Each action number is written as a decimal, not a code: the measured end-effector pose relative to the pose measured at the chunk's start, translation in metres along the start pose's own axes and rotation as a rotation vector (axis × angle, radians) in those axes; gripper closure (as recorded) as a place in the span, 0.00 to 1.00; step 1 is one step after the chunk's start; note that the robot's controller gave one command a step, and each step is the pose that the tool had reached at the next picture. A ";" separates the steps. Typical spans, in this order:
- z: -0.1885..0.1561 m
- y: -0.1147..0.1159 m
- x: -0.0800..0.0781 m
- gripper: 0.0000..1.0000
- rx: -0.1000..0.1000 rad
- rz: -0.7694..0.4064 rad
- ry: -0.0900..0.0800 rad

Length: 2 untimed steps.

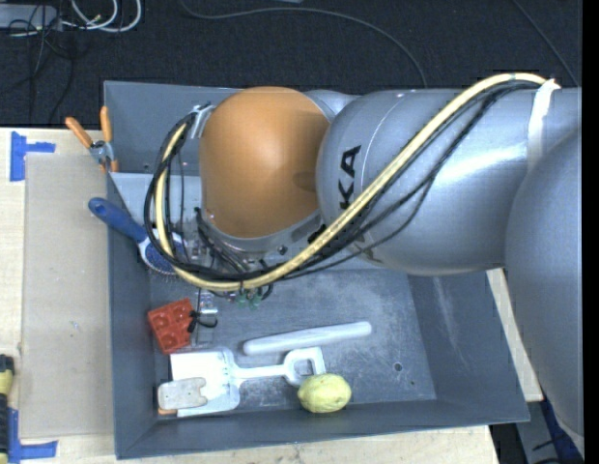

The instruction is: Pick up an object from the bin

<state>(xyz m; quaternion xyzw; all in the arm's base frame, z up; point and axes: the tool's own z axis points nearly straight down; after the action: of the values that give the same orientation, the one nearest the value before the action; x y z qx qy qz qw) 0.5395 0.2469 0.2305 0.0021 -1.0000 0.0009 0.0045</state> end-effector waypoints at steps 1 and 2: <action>-0.005 -0.002 -0.002 0.00 -0.002 0.006 -0.008; 0.095 -0.002 -0.015 0.00 -0.002 -0.058 -0.005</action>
Offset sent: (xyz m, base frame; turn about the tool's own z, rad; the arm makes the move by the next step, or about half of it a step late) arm 0.0206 -0.0037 -0.1605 -0.0970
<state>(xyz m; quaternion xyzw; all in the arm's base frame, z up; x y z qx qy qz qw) 0.5534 0.2449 0.1356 0.0313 -0.9995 0.0000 0.0018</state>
